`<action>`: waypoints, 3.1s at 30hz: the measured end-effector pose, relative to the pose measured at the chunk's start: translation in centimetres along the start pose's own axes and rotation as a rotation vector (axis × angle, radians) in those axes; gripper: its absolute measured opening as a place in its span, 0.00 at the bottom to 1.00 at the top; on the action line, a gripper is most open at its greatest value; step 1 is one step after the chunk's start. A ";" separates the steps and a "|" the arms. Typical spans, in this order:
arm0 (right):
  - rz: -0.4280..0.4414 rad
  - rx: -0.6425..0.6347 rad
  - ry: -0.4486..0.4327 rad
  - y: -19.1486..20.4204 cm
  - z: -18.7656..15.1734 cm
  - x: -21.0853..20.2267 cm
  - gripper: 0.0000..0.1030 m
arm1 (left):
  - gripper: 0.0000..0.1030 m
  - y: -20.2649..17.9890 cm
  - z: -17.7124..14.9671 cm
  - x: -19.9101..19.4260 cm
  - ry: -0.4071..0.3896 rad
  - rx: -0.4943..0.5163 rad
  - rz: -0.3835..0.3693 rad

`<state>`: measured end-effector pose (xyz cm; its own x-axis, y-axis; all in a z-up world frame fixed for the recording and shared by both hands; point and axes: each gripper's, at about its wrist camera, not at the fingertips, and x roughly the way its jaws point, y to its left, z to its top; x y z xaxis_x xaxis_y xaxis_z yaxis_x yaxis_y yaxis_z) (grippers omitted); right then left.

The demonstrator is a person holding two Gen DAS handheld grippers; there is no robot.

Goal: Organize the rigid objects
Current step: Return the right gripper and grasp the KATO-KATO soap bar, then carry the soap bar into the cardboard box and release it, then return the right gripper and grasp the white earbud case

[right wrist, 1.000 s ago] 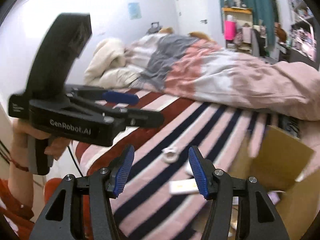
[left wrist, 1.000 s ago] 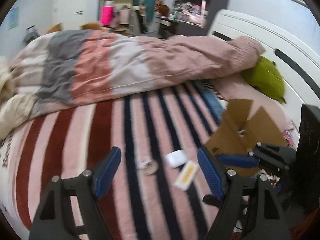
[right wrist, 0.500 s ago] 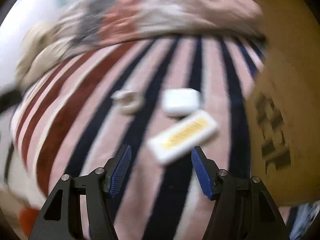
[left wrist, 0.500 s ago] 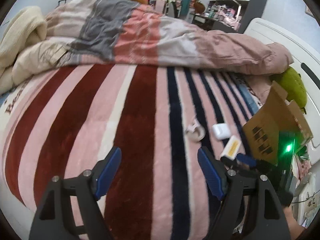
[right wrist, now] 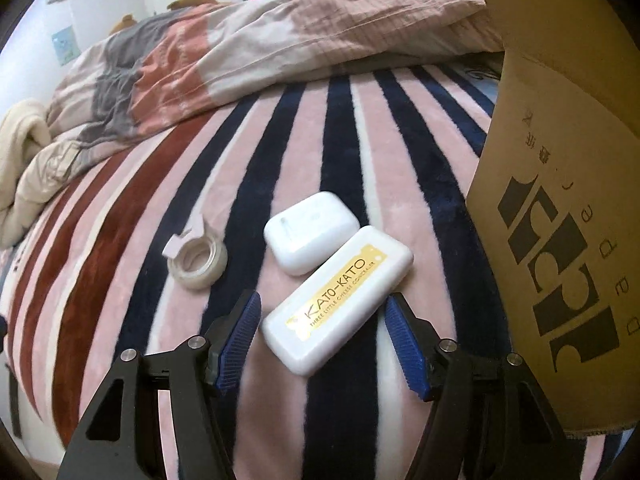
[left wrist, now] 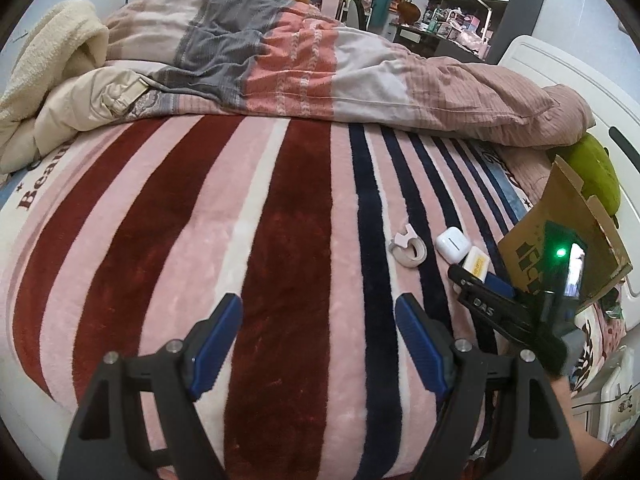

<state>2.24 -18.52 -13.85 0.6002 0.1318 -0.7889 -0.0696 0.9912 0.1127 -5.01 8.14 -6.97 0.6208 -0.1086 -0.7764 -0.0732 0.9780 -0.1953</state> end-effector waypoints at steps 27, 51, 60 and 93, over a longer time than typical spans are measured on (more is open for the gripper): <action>0.181 -0.264 0.082 2.3 -3.7 -3.4 0.59 | 0.74 -2.5 -0.5 -2.9 -0.021 0.045 0.004; 0.602 -0.449 -0.207 0.1 4.2 -17.5 0.30 | 0.73 -13.9 9.8 -5.1 0.005 0.213 -0.391; 0.525 -0.296 -0.281 -9.4 8.2 -18.3 0.30 | 0.32 -24.9 12.9 1.0 0.133 0.291 -0.602; 0.386 -0.330 -0.005 -10.8 10.4 -15.6 0.31 | 0.73 -22.6 13.0 -0.9 0.098 0.360 -0.410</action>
<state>1.94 -31.46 3.56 0.4846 0.4905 -0.7242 -0.5352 0.8212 0.1980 6.28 -11.59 5.96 0.4657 -0.4928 -0.7351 0.4415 0.8493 -0.2896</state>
